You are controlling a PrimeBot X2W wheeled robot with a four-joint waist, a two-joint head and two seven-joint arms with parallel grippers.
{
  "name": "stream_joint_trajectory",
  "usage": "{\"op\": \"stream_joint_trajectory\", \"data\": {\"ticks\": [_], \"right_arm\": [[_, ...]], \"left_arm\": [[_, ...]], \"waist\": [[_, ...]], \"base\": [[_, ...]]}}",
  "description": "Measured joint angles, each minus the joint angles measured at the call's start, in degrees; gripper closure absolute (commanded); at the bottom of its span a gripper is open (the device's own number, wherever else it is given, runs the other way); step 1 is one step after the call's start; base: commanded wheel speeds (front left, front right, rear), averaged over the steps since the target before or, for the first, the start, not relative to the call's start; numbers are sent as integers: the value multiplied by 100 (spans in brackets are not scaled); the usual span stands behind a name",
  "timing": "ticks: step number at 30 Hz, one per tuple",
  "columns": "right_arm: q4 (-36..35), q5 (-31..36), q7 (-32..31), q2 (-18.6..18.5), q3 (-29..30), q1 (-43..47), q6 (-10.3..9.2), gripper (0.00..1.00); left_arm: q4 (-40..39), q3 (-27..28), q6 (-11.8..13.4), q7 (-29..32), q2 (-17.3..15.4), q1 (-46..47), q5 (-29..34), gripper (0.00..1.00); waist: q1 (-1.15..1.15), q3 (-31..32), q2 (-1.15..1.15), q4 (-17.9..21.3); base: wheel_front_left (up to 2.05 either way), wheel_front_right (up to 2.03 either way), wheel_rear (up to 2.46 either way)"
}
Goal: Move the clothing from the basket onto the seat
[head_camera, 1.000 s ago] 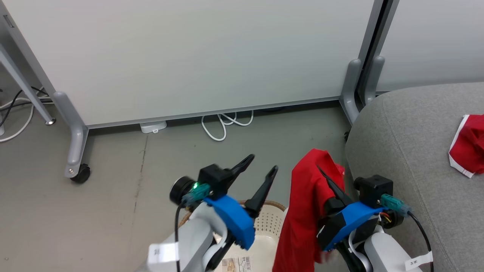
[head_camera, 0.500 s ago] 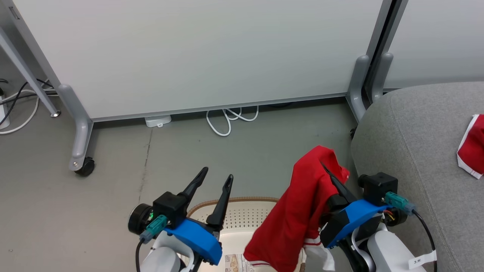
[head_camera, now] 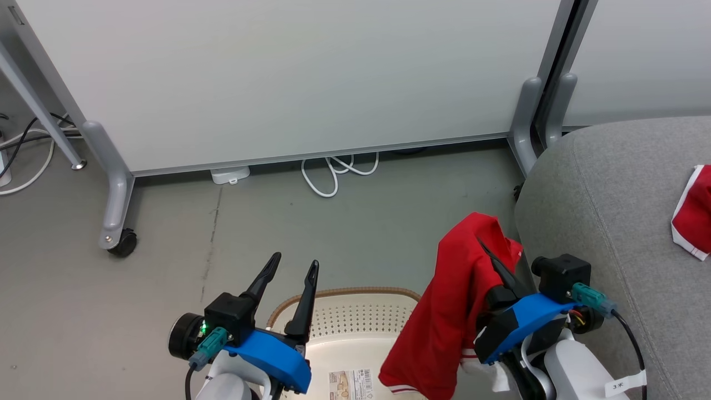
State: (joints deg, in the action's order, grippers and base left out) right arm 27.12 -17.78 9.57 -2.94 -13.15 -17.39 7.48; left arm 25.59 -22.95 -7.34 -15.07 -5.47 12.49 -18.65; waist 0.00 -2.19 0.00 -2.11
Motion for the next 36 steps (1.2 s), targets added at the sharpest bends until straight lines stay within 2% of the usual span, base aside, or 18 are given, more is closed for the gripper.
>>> {"op": "stream_joint_trajectory", "data": {"ticks": [17, 36], "right_arm": [[-20, -9, 0, 1, 2, 2, 0, 100], [24, -97, 58, 3, 19, -5, 0, 100]], "left_arm": [[-1, -8, -3, 0, 16, -39, -57, 0], [-46, 15, -4, 0, 19, -31, -59, 0]], "waist": [[0, -44, 0, 260], [0, -160, 0, 1313]], "base": [[0, 0, 0], [0, 0, 0]]}}
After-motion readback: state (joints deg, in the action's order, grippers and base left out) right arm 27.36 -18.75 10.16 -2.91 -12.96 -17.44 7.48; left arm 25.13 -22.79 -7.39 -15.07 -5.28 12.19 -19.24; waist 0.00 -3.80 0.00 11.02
